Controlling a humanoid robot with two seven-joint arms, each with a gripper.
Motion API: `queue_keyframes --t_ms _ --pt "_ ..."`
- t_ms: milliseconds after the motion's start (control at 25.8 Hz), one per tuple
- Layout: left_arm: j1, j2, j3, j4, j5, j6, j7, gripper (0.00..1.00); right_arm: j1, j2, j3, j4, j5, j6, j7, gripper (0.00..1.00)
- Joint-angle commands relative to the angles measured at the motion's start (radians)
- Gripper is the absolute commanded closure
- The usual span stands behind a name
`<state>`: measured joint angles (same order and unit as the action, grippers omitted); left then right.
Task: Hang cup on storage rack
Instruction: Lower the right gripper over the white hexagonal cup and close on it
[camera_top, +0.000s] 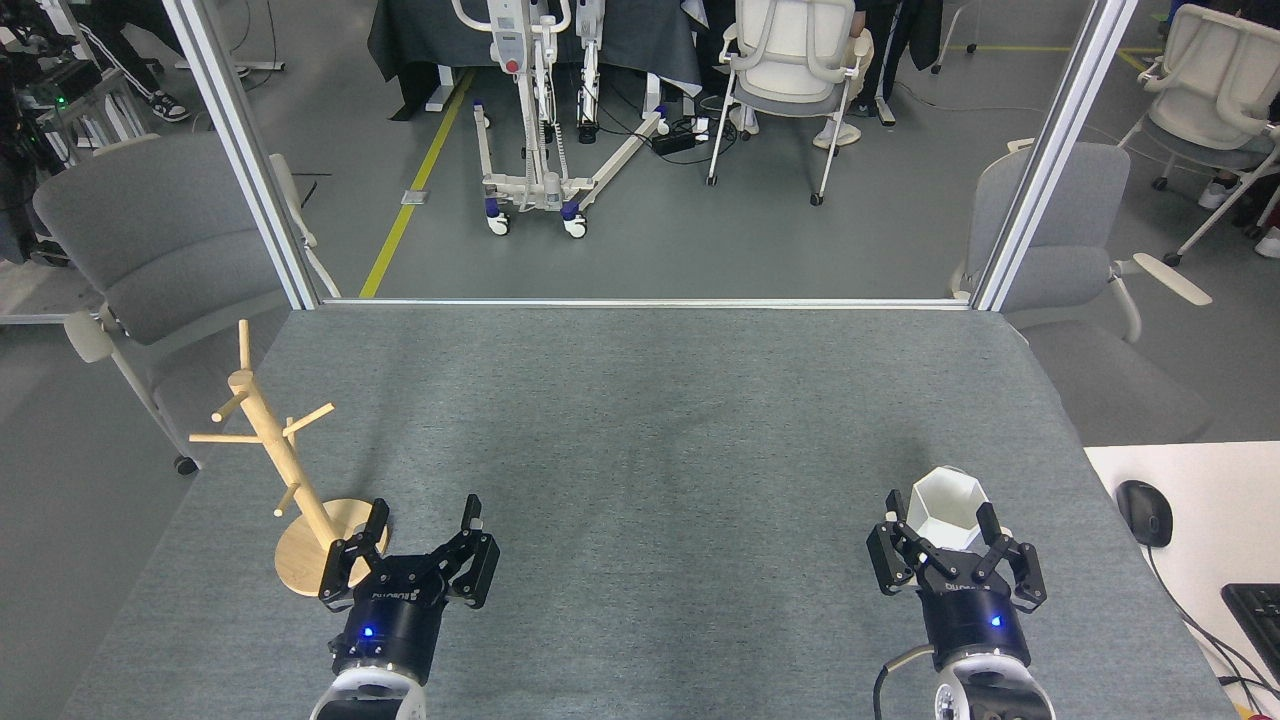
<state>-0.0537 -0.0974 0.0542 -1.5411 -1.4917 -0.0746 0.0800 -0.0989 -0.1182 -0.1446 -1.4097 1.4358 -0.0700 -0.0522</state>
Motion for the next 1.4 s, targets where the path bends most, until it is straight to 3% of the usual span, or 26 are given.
queue_keyframes --t_ms 0,310,466,776,1009,1358 --pt "0.0 -0.004 0.001 -0.01 0.001 0.001 -0.005 0.0 0.001 0.0 0.0 0.0 0.0 -0.004 -0.014 0.0" --pt "0.002 -0.002 -0.002 -0.043 0.007 -0.004 -0.011 0.0 -0.002 -0.017 0.005 0.002 -0.005 -0.011 -0.015 0.0" --pt "0.0 -0.002 -0.002 -0.047 0.011 -0.002 -0.011 0.0 -0.004 -0.08 -0.013 0.025 -0.006 -0.096 -0.032 0.0" --pt "0.002 -0.002 -0.004 -0.043 0.011 -0.004 -0.011 0.0 -0.039 -0.215 -0.095 0.196 -0.006 -0.309 -0.16 0.0" --pt "0.002 -0.002 -0.004 -0.042 0.01 -0.005 -0.011 0.0 -0.084 -0.207 -0.089 0.325 0.003 -0.298 -0.16 0.0" --pt "0.002 0.001 -0.004 -0.034 0.01 -0.008 -0.011 0.0 -0.082 -0.192 -0.081 0.359 0.005 -0.29 -0.153 0.0"
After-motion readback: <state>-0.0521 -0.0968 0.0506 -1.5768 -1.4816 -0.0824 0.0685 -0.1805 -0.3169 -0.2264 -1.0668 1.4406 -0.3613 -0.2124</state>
